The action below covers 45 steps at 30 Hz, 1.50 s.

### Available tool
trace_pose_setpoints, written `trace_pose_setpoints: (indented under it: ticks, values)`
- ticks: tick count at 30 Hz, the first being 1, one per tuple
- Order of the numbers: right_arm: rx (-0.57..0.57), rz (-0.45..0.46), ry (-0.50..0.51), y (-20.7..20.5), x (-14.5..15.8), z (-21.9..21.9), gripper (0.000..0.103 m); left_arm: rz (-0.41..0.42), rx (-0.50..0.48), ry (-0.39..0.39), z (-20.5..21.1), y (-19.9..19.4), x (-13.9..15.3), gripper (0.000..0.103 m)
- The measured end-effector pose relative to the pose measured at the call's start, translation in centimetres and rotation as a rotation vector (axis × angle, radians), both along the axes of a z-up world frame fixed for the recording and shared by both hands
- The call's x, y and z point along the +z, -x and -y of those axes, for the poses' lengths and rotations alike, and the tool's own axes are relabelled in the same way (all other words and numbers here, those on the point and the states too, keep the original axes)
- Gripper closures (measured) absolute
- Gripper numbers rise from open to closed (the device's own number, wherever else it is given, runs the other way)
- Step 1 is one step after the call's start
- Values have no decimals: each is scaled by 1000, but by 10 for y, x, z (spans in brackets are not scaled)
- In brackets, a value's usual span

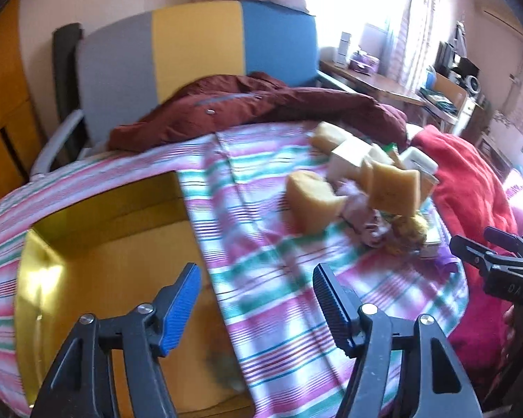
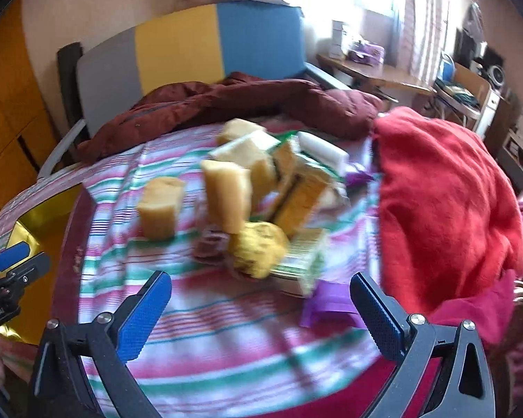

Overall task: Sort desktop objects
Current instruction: 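Move both tools from the gold tray toward the pile of items, then grasp the yellow sponge with the left tool while the right tool approaches the green-white box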

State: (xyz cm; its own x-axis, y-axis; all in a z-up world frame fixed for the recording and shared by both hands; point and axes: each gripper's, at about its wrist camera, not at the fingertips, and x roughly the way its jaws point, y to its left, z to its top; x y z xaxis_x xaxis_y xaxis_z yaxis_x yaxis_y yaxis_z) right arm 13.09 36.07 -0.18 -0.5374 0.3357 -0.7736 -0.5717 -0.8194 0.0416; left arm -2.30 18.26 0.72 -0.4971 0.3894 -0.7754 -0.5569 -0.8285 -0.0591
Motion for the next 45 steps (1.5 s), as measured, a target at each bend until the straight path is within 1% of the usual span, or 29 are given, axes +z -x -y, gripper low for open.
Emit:
trace_pose_setpoints:
  ticks: [5, 7, 10, 13, 18, 20, 25, 30, 33, 34, 36, 37, 39, 43, 45]
  values:
    - [8, 53, 19, -12, -4, -22, 0, 15, -89, -5, -33, 2, -3, 37]
    - [16, 61, 41, -13, -7, -27, 0, 30, -120, -13, -48, 6, -3, 40]
    - [16, 50, 86, -16, -11, -35, 0, 92, -151, -65, -65, 14, -3, 42]
    - [16, 61, 93, -16, -17, -38, 0, 157, -182, -116, -87, 24, -1, 42]
    - [29, 55, 104, -15, -20, -43, 0, 247, -189, -188, -122, 48, 0, 42]
    - [29, 55, 108, -15, -22, -46, 0, 286, -179, -198, -136, 59, -4, 42]
    - [47, 34, 138, -13, -22, -49, 0, 366, -168, -171, -173, 79, -18, 41]
    - [69, 35, 151, -12, -23, -50, 0, 392, -169, -144, -192, 87, -22, 42]
    - [73, 29, 164, -12, -23, -51, 0, 411, -174, -82, -203, 88, -33, 43]
    - [71, 27, 171, -12, -23, -52, 0, 423, -172, -64, -204, 88, -39, 46]
    - [69, 20, 179, -13, -23, -53, 0, 429, -180, -48, -202, 85, -46, 47]
    - [69, 18, 181, -13, -23, -53, 0, 424, -182, -50, -199, 84, -47, 47]
    - [68, 20, 186, -13, -23, -54, 0, 406, -192, -43, -195, 81, -48, 51]
    - [62, 23, 191, -13, -23, -55, 0, 360, -234, -69, -179, 70, -42, 57]
    - [58, 28, 189, -12, -23, -56, 0, 365, -252, -83, -171, 66, -43, 59]
